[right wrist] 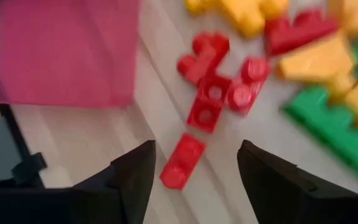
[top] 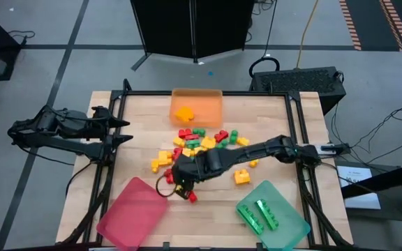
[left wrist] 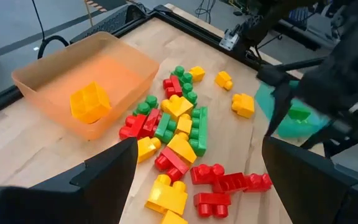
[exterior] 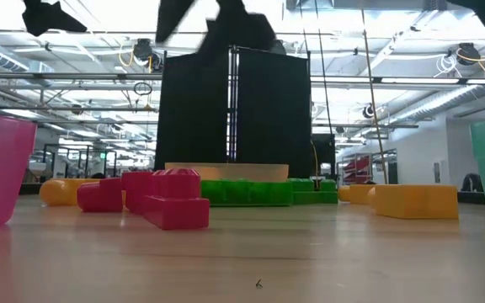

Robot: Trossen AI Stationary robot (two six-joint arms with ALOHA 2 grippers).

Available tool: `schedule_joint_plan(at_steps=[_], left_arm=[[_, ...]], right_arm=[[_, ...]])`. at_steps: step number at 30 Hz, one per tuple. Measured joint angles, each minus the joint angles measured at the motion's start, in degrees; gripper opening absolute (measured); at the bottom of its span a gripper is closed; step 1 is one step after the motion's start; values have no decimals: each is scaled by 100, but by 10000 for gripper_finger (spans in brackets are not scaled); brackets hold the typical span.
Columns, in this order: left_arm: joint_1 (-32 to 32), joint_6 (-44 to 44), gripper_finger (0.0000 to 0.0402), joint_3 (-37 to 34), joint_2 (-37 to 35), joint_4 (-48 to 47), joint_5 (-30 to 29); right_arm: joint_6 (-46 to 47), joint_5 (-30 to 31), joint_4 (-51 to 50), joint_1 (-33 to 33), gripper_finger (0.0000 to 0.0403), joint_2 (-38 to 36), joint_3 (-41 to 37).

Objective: Sort blocks
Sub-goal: Put the red 2 stud game piece into the pink bin

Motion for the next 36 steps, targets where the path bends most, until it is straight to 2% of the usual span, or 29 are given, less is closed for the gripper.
schedule_joint_plan(at_steps=[8, 11, 14, 19, 23, 28, 33, 36], left_arm=[[1, -312, 345, 0, 0, -2, 8], [0, -390, 345, 0, 0, -3, 17], [1, -418, 345, 1, 0, -3, 31], [0, -571, 345, 2, 0, -3, 35], [0, -568, 345, 2, 0, -3, 35], [-1, -522, 345, 2, 0, -5, 2], [1, -518, 345, 2, 0, -9, -8], [-1, -516, 345, 2, 0, -14, -14]], right_arm=[[1010, -144, 1650, 281, 249, 15, -1424], [1388, -40, 1782, 293, 249, 17, -1868], [1488, 164, 1971, 284, 249, 17, -2235], [1693, 125, 3165, 265, 249, 17, -2816], [1948, 153, 3112, 288, 245, 13, -3061], [1747, 136, 3017, 274, 204, -20, -3220], [1536, 134, 2851, 244, 116, -33, -3229], [1511, 122, 2796, 232, 114, -33, -3234]])
